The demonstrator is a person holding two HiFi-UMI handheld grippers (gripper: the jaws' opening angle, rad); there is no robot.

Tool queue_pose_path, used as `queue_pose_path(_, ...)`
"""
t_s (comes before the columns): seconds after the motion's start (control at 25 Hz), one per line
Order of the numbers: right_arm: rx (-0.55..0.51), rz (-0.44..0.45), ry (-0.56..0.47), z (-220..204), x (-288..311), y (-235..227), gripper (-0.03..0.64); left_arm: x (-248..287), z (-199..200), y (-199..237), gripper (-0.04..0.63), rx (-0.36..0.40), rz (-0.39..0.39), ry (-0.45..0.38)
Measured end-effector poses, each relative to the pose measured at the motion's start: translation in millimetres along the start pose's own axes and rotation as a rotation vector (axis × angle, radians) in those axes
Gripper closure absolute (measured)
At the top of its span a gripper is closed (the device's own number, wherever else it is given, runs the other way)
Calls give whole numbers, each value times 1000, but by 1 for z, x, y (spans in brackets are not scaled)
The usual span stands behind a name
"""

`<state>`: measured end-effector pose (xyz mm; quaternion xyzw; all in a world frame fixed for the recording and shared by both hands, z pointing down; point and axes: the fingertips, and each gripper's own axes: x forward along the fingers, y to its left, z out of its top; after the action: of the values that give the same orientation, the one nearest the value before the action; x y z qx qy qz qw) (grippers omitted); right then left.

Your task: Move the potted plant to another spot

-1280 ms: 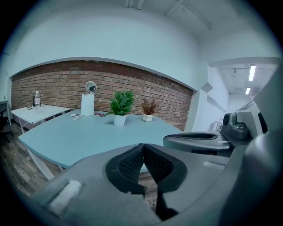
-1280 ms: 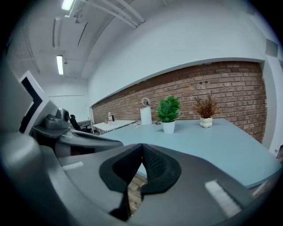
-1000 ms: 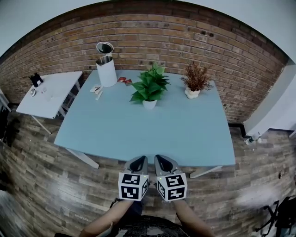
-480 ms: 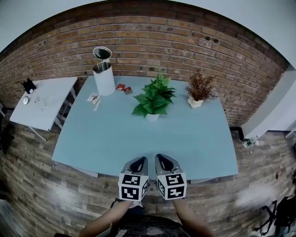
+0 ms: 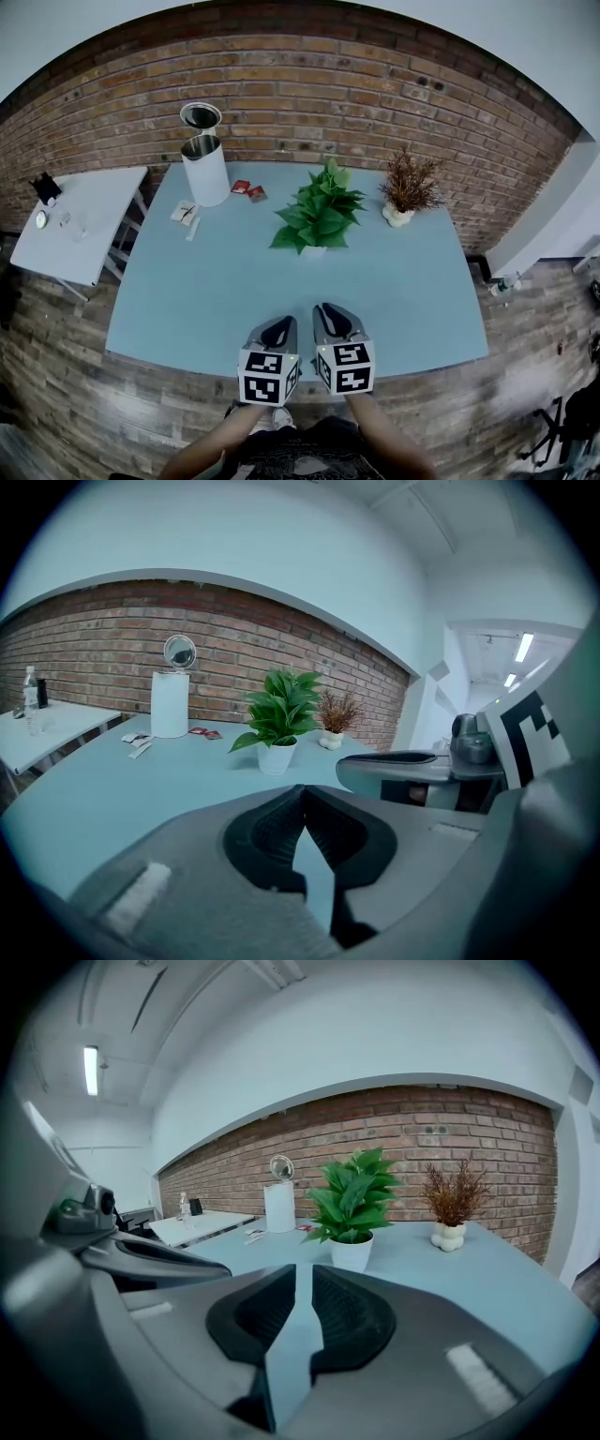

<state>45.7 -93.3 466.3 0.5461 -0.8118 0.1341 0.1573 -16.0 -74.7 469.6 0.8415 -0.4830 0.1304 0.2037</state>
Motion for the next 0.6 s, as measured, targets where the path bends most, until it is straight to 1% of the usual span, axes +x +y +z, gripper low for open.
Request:
queue_pose_path(0.28, -23, -38, 19, 7, 29, -19, 540, 13, 5, 12, 595, 4, -10, 10)
queue_pose_path(0.6, -6, -74, 24, 13, 69, -46, 490, 40, 14, 28, 595, 2, 10, 21)
